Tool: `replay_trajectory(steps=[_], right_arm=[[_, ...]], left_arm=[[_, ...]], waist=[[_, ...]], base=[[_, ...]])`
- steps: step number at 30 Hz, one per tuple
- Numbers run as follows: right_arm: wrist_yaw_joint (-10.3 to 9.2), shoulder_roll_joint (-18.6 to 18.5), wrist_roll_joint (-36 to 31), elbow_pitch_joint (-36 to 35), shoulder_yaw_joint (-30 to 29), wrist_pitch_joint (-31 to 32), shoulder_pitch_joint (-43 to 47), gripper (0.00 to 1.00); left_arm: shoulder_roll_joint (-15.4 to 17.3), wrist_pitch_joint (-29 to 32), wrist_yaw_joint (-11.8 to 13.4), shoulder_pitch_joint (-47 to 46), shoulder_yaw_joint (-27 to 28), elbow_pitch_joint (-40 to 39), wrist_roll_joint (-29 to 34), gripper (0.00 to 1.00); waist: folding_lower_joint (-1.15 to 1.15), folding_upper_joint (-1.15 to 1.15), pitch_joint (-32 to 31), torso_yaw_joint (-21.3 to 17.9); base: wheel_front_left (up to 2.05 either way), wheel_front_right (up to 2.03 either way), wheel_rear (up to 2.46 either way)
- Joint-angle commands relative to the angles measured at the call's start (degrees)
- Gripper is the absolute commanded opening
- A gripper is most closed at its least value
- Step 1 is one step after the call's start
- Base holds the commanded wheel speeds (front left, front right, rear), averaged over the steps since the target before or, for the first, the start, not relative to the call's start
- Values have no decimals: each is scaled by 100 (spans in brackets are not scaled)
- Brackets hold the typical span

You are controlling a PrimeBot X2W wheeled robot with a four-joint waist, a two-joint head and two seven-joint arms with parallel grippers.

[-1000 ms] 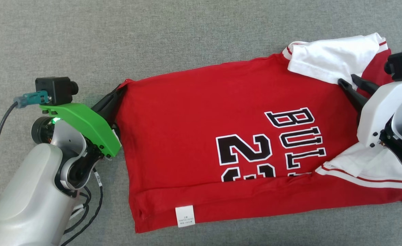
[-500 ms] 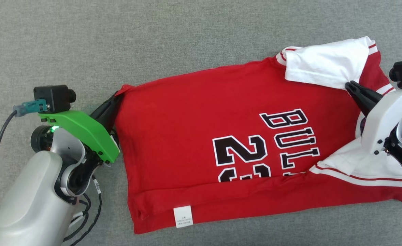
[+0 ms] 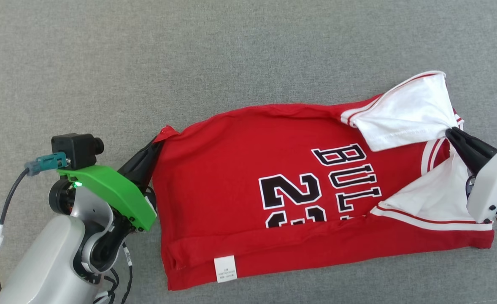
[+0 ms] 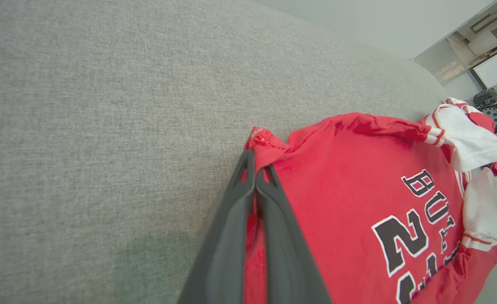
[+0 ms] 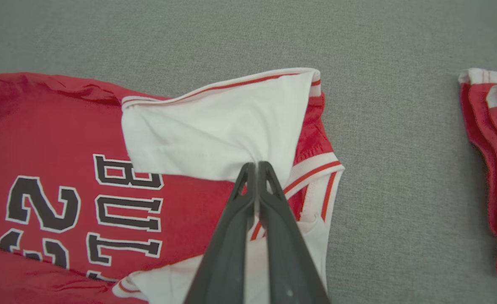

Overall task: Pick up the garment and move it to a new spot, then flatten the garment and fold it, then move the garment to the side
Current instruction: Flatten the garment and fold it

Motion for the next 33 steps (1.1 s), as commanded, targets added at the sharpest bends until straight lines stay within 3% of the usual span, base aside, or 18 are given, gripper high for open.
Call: replay_trajectory(steps=[1, 12, 24, 33], right_arm=[[0, 40, 53, -92, -72, 14, 143, 0], [0, 242, 143, -441, -423, 90, 855, 0], [0, 415, 172, -182, -307, -33, 1107, 0], [0, 338, 239, -47, -353, -110, 1221, 0]], left_arm=[[57, -18, 31, 98, -1, -100, -30, 0], [192, -167, 324, 749, -74, -986, 134, 0], [-49, -550, 578, 1480, -47, -1274, -55, 0], [-199, -832, 700, 1899, 15, -1384, -146, 0]], waist=[[0, 0, -155, -34], [0, 0, -367, -138], [0, 0, -429, -114], [0, 0, -572, -62]], base=[[0, 0, 0], [0, 0, 0], [0, 0, 0], [0, 0, 0]])
